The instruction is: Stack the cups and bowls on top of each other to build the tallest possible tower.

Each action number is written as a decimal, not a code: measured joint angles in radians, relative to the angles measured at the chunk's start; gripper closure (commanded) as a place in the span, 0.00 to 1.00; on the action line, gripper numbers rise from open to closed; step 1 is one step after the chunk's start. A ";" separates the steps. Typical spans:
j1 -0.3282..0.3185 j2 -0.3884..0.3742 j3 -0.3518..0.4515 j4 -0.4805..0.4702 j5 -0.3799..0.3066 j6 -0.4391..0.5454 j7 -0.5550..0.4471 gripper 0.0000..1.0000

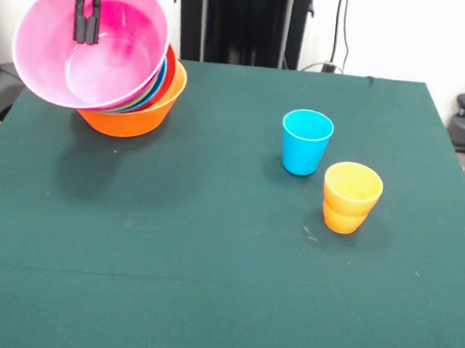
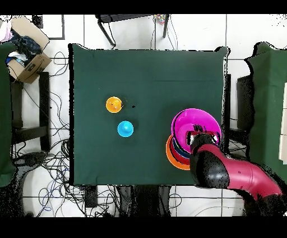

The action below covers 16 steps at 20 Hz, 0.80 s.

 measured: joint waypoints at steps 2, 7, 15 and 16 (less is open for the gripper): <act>0.007 -0.015 0.002 0.005 0.003 0.013 0.000 1.00; 0.018 -0.044 0.016 0.014 0.016 0.057 0.000 1.00; 0.023 -0.066 0.037 0.019 0.037 0.115 0.000 1.00; 0.023 -0.067 0.040 0.020 0.041 0.129 0.000 1.00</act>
